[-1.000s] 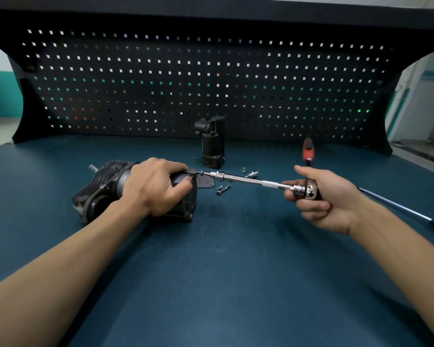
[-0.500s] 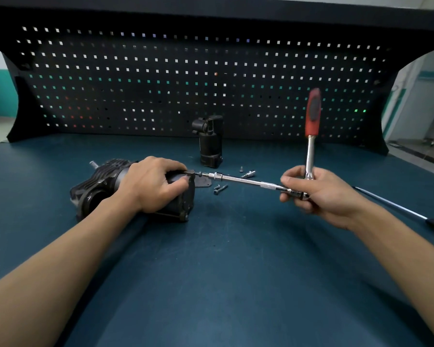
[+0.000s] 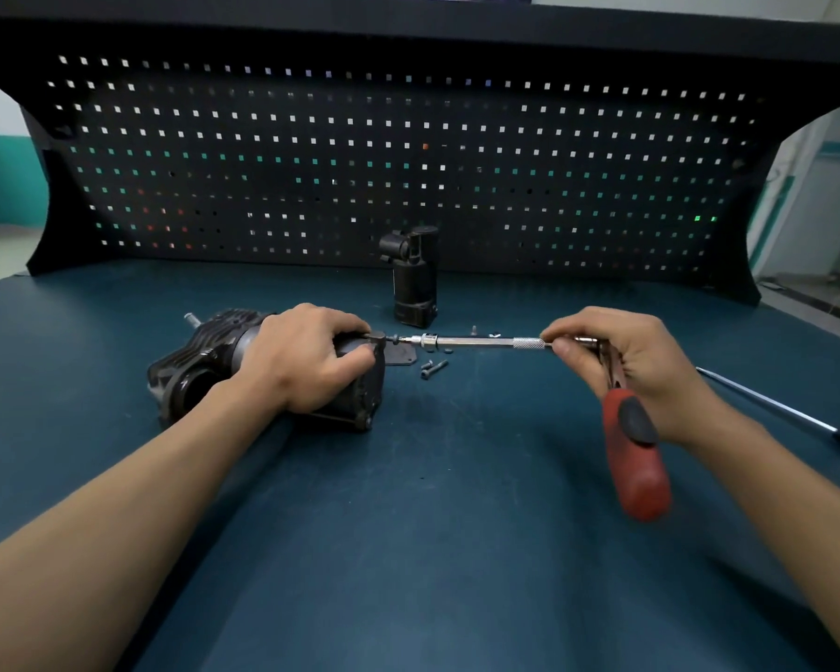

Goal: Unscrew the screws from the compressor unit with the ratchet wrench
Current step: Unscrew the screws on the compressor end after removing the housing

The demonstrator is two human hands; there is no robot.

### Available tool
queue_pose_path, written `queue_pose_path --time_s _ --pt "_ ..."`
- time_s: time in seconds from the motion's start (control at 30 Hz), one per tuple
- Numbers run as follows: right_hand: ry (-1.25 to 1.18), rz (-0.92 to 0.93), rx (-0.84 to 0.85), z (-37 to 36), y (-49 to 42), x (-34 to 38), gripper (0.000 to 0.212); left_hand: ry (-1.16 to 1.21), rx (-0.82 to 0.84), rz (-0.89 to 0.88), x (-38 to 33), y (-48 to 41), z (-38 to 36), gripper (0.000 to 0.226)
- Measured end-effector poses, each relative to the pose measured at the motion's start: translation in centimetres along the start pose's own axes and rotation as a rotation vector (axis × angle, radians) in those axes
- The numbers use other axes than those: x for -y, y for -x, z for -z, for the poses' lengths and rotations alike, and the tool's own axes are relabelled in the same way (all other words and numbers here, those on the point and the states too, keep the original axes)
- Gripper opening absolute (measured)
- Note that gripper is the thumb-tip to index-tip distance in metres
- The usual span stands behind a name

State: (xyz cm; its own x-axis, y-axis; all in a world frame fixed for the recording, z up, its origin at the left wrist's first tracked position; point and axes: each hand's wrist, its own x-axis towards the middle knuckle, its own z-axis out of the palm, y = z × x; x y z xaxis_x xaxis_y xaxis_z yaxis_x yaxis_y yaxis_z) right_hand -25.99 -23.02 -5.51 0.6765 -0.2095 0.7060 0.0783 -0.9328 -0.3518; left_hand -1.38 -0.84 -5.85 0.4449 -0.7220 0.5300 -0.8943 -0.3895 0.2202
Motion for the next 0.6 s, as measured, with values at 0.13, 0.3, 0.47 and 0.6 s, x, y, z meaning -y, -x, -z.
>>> queue_pose_path --time_s 0.13,0.3,0.47,0.6 --pt "-0.095 -0.145 0.015 -0.2 0.0 0.4 0.012 -0.002 -0.041 -0.019 -0.1 0.1 0.0 0.067" --pt "-0.298 -0.631 0.181 0.1 -0.2 0.9 0.044 -0.012 -0.057 -0.028 -0.1 0.2 -0.2 0.062" --pt "-0.677 -1.038 0.199 0.5 -0.4 0.8 0.063 0.009 -0.073 -0.032 -0.3 0.1 -0.2 0.061" --pt "-0.890 -1.150 0.286 0.9 -0.6 0.8 0.054 -0.004 -0.071 -0.032 -0.2 0.1 -0.2 0.063"
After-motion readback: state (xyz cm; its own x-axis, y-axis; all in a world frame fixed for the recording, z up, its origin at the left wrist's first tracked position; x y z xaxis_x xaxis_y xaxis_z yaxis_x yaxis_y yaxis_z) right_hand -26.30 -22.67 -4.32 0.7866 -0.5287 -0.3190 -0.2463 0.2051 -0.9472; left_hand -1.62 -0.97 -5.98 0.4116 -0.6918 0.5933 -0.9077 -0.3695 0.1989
